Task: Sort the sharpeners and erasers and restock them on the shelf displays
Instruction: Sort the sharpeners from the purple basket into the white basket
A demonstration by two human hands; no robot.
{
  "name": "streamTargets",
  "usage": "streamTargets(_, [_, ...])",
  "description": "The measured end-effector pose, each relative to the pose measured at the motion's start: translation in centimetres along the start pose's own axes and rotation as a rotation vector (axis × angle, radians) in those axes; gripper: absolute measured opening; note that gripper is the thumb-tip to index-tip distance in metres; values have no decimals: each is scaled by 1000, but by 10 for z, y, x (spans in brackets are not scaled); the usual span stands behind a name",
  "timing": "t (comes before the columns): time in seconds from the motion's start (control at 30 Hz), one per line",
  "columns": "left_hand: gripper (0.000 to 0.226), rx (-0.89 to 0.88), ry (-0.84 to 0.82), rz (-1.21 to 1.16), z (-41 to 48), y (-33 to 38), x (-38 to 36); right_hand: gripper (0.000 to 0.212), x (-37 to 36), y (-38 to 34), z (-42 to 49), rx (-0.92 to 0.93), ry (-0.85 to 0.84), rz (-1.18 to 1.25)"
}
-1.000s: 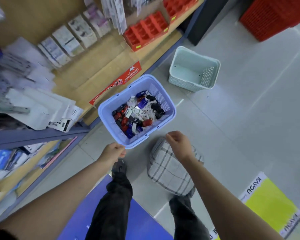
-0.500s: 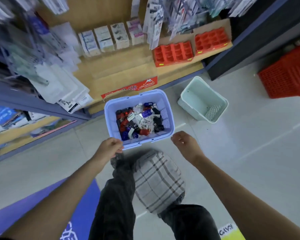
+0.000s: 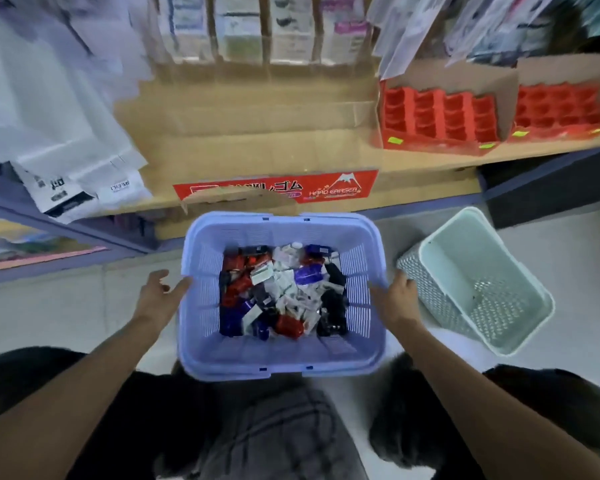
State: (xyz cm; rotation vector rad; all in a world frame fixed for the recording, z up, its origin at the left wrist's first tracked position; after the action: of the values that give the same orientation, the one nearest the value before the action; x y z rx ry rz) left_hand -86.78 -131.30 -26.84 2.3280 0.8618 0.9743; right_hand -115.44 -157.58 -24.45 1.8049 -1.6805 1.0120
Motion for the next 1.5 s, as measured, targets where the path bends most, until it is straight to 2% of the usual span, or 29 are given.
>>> streamTargets(0.1, [44,-131,80,-69,13,-12,-35,28,-29,5,18,27,75,-1])
streamTargets(0.17, [49,-161,206,-124,16,-22,-43,12,-39,6,22,42,174,68])
streamTargets(0.27, [49,-139,272,-281,17,-24,-42,13,-43,9,24,120,272,90])
streamTargets(0.33, [41,-134,243,-420,15,-18,-43,14,-43,10,28,149,315,83])
streamTargets(0.43, [36,-76,217,-571,12,-16,-41,17,-42,10,30,161,311,61])
streamTargets(0.6, [33,-36,238,-640,9,-16,-48,16,-25,2,53,209,231,15])
streamTargets(0.7, [32,-53,267,-614,11,-16,-50,14,-22,4,57,226,185,59])
streamTargets(0.8, [36,-99,312,-482,5,-15,-46,17,-16,4,56,234,89,52])
streamTargets(0.83, [40,-122,347,-405,2,-12,-45,20,-12,4,52,253,138,16])
streamTargets(0.9, [49,-237,407,-209,-6,-2,-44,33,-4,4,41,283,388,-73])
streamTargets(0.97, [56,-351,394,-51,-11,8,-43,43,-3,10,33,250,511,-30])
streamTargets(1.03, [62,-314,374,-53,-3,5,-41,44,-4,19,32,189,387,77])
streamTargets(1.07, [64,-245,349,-118,4,1,-41,35,-8,24,33,161,265,123])
streamTargets(1.1, [64,-184,293,-180,10,-3,-43,25,-12,27,35,157,157,156])
streamTargets(1.13, [62,-161,221,-223,16,-8,-47,27,-14,30,36,183,131,139])
streamTargets(1.2, [57,-171,152,-240,20,-9,-57,38,-14,31,37,216,164,83])
streamTargets(1.3, [61,-183,148,-221,22,3,-67,33,-15,38,38,229,227,96])
streamTargets(1.4, [65,-199,66,-227,24,23,-84,34,-13,56,40,161,214,169])
streamTargets(1.5, [58,-192,-35,-267,19,37,-107,40,-4,75,44,89,250,190])
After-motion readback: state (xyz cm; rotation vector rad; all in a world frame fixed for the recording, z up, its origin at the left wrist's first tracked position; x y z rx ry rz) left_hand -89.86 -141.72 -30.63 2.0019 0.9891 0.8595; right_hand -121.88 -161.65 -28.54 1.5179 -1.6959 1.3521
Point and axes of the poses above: each hand's wrist, its own z-axis towards the middle knuckle, its own x-axis out of the back of the hand, y = z × x, the point moved 3 cm from there along z, towards the middle knuckle, and after that the axes turned 12 degrees about -z, right-handed, at the moved point
